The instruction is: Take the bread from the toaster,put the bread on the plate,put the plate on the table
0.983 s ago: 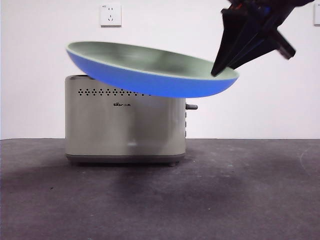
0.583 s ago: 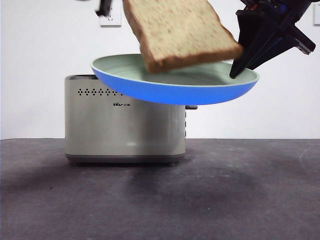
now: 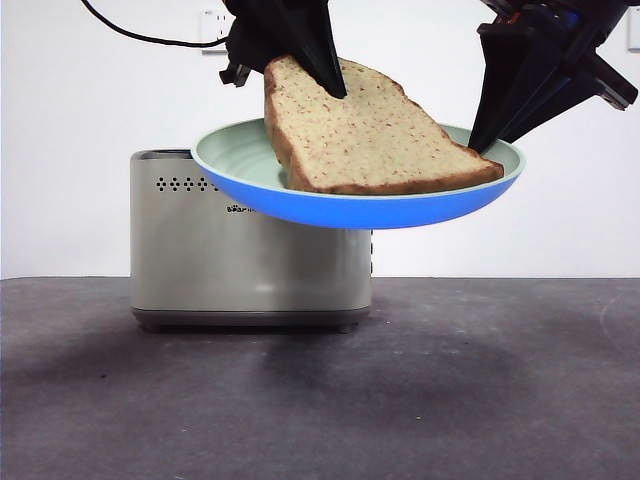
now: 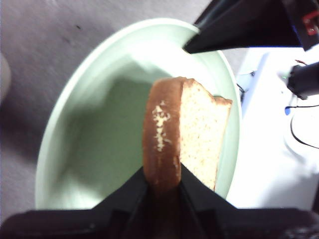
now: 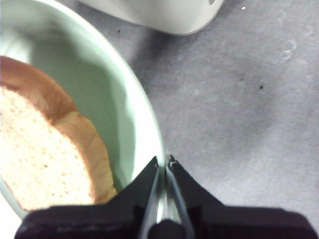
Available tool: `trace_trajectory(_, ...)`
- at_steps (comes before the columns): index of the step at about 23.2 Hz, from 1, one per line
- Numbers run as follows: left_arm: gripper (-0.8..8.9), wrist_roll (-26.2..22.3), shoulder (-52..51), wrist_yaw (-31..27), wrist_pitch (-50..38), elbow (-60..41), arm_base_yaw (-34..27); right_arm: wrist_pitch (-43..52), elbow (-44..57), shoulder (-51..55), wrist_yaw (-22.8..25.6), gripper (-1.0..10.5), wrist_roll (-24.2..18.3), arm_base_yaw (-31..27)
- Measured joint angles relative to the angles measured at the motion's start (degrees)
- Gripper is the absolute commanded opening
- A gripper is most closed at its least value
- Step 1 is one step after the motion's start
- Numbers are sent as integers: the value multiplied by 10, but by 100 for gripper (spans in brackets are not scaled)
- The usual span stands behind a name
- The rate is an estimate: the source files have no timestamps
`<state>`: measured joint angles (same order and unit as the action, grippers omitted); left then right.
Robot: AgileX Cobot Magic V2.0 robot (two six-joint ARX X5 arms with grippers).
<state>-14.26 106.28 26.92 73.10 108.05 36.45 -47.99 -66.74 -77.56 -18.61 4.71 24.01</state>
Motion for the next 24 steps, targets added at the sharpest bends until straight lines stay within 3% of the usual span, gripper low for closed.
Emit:
trace_trajectory(2, 382, 13, 0, -16, -4, 0, 1, 1, 0, 0, 2, -16, 0, 0)
trace_trajectory(3, 489, 19, 0, -27, -5, 0, 3, 0, 0, 0, 2, -16, 0, 0)
trace_trajectory(4, 512, 26, 0, -42, -5, 0, 4, 0, 0, 0, 0, -16, 0, 0)
trace_trajectory(13, 512, 34, -8, -59, 12, 0, 16, 1, 0, 0, 2, -16, 0, -4)
trace_trajectory(24, 512, 35, -161, -63, -70, 0, 28, 1, 0, -14, 15, -16, -2, -19)
